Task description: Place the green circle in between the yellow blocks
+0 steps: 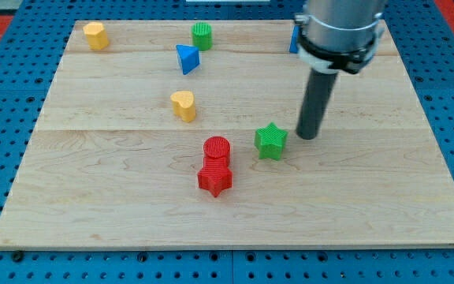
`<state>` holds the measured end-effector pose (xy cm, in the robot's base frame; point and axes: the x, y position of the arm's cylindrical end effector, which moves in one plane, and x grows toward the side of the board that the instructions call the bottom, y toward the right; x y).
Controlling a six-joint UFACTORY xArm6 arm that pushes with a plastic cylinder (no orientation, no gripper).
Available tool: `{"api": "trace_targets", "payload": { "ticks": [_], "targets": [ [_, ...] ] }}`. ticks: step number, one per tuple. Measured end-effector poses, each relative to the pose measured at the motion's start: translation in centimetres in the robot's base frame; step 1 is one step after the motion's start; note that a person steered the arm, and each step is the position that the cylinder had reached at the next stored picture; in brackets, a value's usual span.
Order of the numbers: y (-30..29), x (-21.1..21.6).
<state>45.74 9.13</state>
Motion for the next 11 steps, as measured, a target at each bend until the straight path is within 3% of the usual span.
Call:
{"api": "trace_targets", "payload": {
  "ticks": [1, 2, 3, 5, 6, 10, 11],
  "targets": [
    [-5.2, 4.2],
    [-3.6, 2.2],
    [-1.1, -5.6],
    [-9.7, -21.5],
    [-11.6, -26.0],
    [-22.2, -15.6],
    [-24.1, -19.1]
  ]
}}
